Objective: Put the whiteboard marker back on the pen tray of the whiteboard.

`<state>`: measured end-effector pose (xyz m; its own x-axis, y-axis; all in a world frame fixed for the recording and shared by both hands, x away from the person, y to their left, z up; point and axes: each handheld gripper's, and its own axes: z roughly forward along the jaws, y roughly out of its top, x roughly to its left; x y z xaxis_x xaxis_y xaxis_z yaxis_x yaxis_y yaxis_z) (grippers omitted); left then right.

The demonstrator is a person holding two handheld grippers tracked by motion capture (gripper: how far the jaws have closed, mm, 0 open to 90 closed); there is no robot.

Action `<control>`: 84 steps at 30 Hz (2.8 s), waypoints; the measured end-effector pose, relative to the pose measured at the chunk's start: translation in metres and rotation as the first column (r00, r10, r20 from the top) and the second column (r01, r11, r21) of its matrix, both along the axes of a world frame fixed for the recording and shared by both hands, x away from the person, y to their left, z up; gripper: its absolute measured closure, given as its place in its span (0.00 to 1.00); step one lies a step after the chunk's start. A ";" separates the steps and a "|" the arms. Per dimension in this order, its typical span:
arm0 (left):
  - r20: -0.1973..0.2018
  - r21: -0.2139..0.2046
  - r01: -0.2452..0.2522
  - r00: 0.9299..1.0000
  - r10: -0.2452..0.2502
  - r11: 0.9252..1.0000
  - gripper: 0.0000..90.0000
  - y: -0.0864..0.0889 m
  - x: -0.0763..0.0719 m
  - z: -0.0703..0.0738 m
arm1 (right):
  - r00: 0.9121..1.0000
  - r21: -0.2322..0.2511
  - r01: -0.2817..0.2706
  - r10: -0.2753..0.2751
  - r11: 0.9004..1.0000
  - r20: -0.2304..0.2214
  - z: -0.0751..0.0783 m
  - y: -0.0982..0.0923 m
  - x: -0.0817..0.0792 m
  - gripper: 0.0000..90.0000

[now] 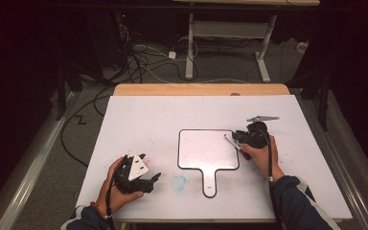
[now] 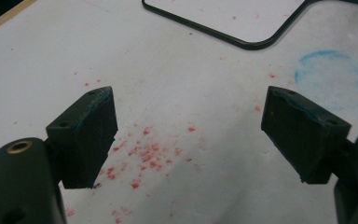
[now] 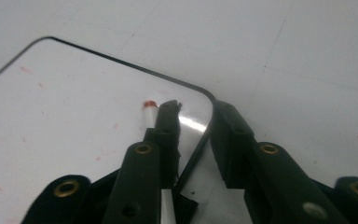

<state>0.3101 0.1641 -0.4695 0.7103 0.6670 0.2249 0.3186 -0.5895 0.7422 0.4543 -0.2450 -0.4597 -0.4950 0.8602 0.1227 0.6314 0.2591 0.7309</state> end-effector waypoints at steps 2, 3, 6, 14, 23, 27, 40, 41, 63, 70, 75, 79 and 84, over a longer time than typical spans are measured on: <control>-0.001 -0.002 -0.001 1.000 0.001 1.000 0.20 0.000 0.000 0.000 | 0.999 -0.019 -0.042 0.042 0.999 0.030 0.001 0.004 -0.002 0.77; -0.001 -0.003 -0.001 1.000 0.001 1.000 0.20 0.000 0.000 0.000 | 0.997 -0.034 -0.067 0.068 0.997 0.042 0.002 0.006 -0.002 0.77; -0.003 -0.003 -0.002 1.000 0.002 1.000 0.20 -0.001 0.000 0.000 | 0.990 -0.104 -0.115 0.122 0.988 0.069 0.003 0.013 -0.004 0.71; 0.000 -0.001 -0.013 1.000 0.013 1.000 0.20 0.000 0.000 0.001 | 0.984 -0.175 -0.149 0.164 0.973 0.071 -0.004 0.021 0.000 0.71; 0.001 -0.002 -0.012 1.000 0.012 1.000 0.20 0.000 0.000 0.001 | 0.946 -0.235 -0.302 0.321 0.924 0.050 0.009 0.020 -0.015 0.65; 0.000 0.003 -0.010 1.000 0.010 1.000 0.20 -0.001 0.000 0.001 | 0.959 -0.271 -0.259 0.281 0.927 0.047 0.000 0.020 -0.007 0.72; -0.001 0.008 -0.003 1.000 0.003 1.000 0.20 -0.001 0.000 0.001 | 0.985 -0.208 -0.150 0.164 0.966 0.050 -0.003 -0.001 -0.003 0.70; 0.000 0.009 -0.003 1.000 0.003 1.000 0.20 -0.001 0.000 0.001 | 0.986 -0.212 -0.147 0.161 0.966 0.051 -0.003 -0.001 -0.003 0.69; 0.020 -0.001 -0.011 1.000 0.011 1.000 0.20 0.001 -0.002 0.005 | 0.929 -0.165 -0.205 0.245 0.965 0.278 0.028 -0.029 -0.055 0.48; 0.028 0.011 -0.009 1.000 0.009 1.000 0.20 0.000 -0.003 0.005 | 0.882 -0.151 -0.167 0.216 0.974 0.418 0.037 -0.060 -0.108 0.36; 0.033 0.021 0.001 0.999 -0.001 1.000 0.20 -0.003 -0.002 0.004 | 0.865 -0.147 -0.116 0.172 0.982 0.471 0.031 -0.074 -0.137 0.29; 0.041 0.019 0.009 0.999 -0.009 1.000 0.20 -0.005 -0.003 0.005 | 0.877 -0.161 -0.092 0.157 0.983 0.453 0.023 -0.079 -0.152 0.27; 0.042 0.022 0.013 0.999 -0.014 1.000 0.20 -0.007 -0.003 0.006 | 0.874 -0.158 -0.076 0.142 0.985 0.465 0.023 -0.080 -0.157 0.27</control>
